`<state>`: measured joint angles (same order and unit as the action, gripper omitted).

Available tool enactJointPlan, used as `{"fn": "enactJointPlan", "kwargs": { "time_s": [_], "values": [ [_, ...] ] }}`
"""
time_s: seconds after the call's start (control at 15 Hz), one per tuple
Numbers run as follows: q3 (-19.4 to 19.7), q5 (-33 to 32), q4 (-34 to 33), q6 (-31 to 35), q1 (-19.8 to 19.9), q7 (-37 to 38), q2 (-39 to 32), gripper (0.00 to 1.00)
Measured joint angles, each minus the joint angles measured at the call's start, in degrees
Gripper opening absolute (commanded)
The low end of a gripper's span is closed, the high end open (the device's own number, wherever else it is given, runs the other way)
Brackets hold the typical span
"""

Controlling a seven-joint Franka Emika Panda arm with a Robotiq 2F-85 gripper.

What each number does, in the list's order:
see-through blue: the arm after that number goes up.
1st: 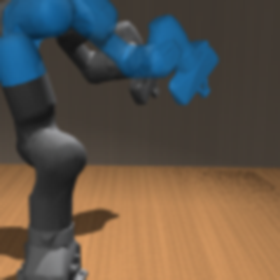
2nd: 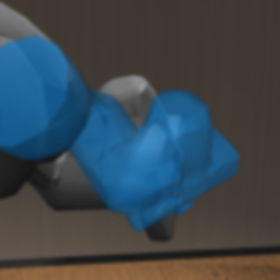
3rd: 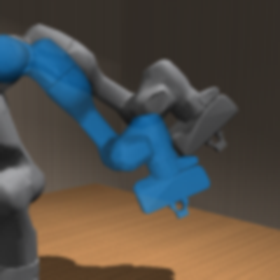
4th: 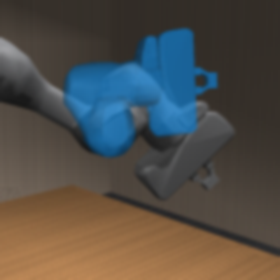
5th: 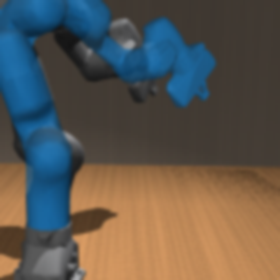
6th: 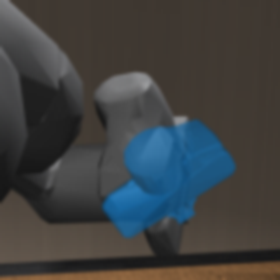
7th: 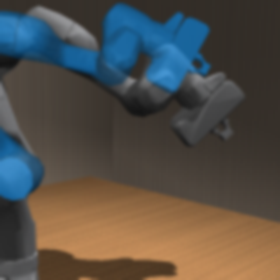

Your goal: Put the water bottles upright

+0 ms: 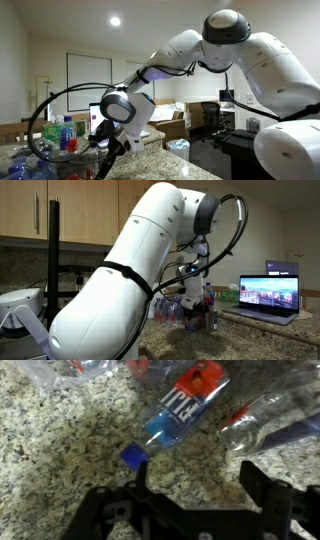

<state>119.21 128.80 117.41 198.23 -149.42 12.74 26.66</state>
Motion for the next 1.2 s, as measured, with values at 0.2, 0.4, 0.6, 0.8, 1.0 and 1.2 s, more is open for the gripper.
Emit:
{"fn": "enactJointPlan", "kwargs": {
  "time_s": [0.2,0.4,0.6,0.8,1.0,1.2],
  "values": [
    [0.19,0.00,1.56,-0.01,0.00,0.40,-3.73,1.00],
    [0.29,-0.87,1.80,-0.21,0.00,0.80,-3.50,1.00],
    [-1.01,-4.34,1.22,-0.38,-0.03,5.68,-1.54,1.00],
    [-2.19,-4.57,1.03,-0.41,-0.08,12.51,1.82,1.00],
    [-2.31,-4.59,0.93,-0.42,-0.09,18.96,5.50,1.00],
    [-3.43,-5.62,-0.96,-0.46,-0.10,23.34,10.76,1.00]
  ]
}}
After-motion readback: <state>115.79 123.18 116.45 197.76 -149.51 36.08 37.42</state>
